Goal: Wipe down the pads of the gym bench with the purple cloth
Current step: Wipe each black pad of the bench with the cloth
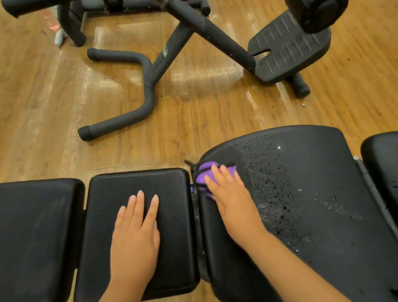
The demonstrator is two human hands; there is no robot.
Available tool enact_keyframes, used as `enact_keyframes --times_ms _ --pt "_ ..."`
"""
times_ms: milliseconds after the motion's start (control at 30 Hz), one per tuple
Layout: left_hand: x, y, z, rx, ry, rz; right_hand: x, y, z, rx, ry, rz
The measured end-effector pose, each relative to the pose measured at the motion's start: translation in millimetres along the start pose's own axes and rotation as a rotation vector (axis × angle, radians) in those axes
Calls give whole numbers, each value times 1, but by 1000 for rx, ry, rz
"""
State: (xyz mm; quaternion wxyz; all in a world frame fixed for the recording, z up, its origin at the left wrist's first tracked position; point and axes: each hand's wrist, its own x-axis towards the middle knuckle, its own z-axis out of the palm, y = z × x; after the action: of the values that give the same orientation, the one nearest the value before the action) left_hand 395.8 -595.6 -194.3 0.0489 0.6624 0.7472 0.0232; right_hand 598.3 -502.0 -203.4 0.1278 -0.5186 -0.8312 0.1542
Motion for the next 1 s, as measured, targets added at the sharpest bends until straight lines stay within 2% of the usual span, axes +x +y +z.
enact_keyframes --times_ms 100,200,333,467,600,767,900,1000 --pt "-1 7 -2 -15 12 -24 -75 -13 11 28 -50 -117" --pt "-4 27 -2 -40 20 -6 -144 -17 21 -17 -25 -204" --pt "-13 64 6 -116 11 36 -180 -17 21 -124 -14 -207" --pt "-15 78 14 -121 -5 49 -149 -8 10 -26 -8 -88" --pt "-19 79 19 -91 25 72 -66 5 0 10 65 105" --pt "-19 78 19 -96 25 74 36 11 -6 -43 89 145" --pt "-20 78 20 -90 22 81 41 2 -3 2 107 178" --pt "-20 77 19 -117 18 85 5 -8 4 -15 126 137"
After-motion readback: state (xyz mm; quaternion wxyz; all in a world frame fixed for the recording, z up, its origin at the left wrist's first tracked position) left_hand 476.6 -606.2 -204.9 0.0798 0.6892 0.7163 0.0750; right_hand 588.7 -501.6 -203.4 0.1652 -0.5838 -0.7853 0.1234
